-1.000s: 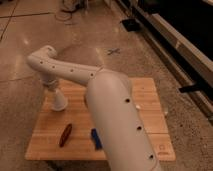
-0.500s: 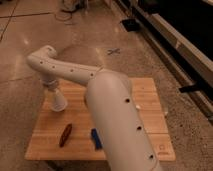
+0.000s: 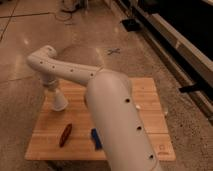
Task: Place the ceramic cup over the eraser
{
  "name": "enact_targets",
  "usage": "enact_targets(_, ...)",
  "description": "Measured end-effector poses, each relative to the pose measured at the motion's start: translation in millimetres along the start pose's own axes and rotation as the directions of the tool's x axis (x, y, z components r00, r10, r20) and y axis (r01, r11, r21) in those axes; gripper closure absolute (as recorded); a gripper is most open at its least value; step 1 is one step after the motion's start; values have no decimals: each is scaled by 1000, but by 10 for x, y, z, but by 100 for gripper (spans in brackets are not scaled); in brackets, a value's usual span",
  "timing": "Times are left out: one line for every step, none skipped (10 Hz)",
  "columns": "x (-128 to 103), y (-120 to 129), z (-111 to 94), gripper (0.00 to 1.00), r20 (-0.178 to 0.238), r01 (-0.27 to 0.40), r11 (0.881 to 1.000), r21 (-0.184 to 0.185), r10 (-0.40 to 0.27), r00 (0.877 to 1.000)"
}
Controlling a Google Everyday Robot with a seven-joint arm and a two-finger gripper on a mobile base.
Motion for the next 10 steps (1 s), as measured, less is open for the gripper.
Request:
enact_targets(0, 0, 0, 24, 0, 0, 1000, 0, 0, 1000)
enact_targets(0, 0, 0, 20, 0, 0, 1000, 0, 0, 1000)
enact_targets(0, 0, 0, 20, 0, 0, 1000, 0, 0, 1000)
enact_targets(0, 0, 0, 21, 0, 0, 1000, 0, 0, 1000)
enact_targets(2, 1, -4, 27, 0, 0, 1000, 0, 0, 1000)
enact_targets(14, -1, -2, 35, -1, 2, 1000, 1, -2, 1000)
enact_targets(62, -16, 21, 46, -6, 16, 1000, 4, -16, 1000)
enact_targets(122, -26, 42, 55, -15, 30, 1000, 5, -30, 999)
enact_targets(203, -32, 72, 66, -28, 48, 999, 4, -48, 998)
enact_targets(252, -36, 97, 69, -35, 61, 998, 3, -61, 998)
